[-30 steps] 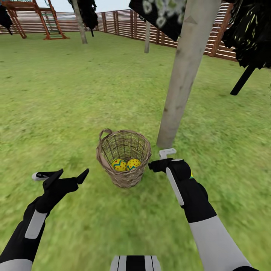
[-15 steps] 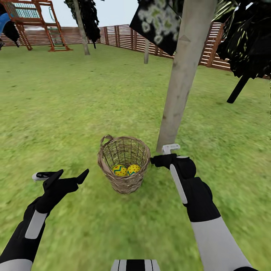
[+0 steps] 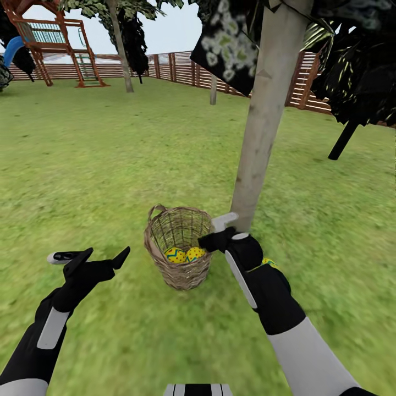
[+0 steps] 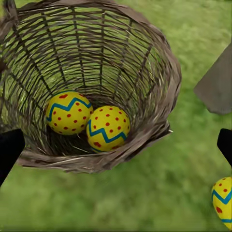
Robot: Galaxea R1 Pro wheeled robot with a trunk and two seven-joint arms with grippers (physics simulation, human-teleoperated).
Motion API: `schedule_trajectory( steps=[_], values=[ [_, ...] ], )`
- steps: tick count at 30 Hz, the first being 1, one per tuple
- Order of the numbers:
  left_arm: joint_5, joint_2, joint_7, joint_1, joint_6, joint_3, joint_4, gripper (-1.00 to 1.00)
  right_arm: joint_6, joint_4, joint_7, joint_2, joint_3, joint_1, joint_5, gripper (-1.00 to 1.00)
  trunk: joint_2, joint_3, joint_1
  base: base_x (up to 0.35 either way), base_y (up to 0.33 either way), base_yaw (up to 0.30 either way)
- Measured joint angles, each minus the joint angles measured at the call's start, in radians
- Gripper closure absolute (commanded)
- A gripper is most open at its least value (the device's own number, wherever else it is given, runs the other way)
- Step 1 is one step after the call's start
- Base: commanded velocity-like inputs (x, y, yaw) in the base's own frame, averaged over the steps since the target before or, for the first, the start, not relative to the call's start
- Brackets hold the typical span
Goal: Take the three Easter eggs out of the wicker basket on the lawn in the garden, then place them on the lawn next to a single tree (choose any tree) so that all three eggs are next to the same tree and none are left in the basket.
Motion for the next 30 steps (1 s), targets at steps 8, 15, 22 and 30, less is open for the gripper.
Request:
schedule_trajectory(
  steps=[8, 15, 22, 30],
  values=[
    [0.002, -0.005, 0.000, 0.002, -0.005, 0.000, 0.003, -1.00, -0.002, 0.028, -0.001, 0.005, 0.013, 0.001, 0.000, -1.00, 0.000, 0.000, 0.000, 0.080, 0.038, 0.000],
    [0.003, -0.006, 0.000, 0.001, -0.004, 0.000, 0.002, -1.00, -0.002, 0.058, 0.000, 0.005, 0.013, 0.001, 0.001, -1.00, 0.000, 0.000, -0.001, 0.270, 0.180, 0.000],
    [0.003, -0.006, 0.000, 0.001, -0.004, -0.001, 0.003, -1.00, -0.001, 0.057, 0.006, 0.005, 0.013, 0.001, 0.000, -1.00, 0.000, 0.000, -0.001, 0.279, 0.230, -0.007],
    [0.003, -0.007, 0.000, 0.001, -0.004, -0.002, 0.003, -1.00, -0.001, 0.056, 0.006, 0.007, 0.013, 0.001, 0.001, -1.00, 0.000, 0.006, 0.000, 0.261, 0.256, -0.186]
  ],
)
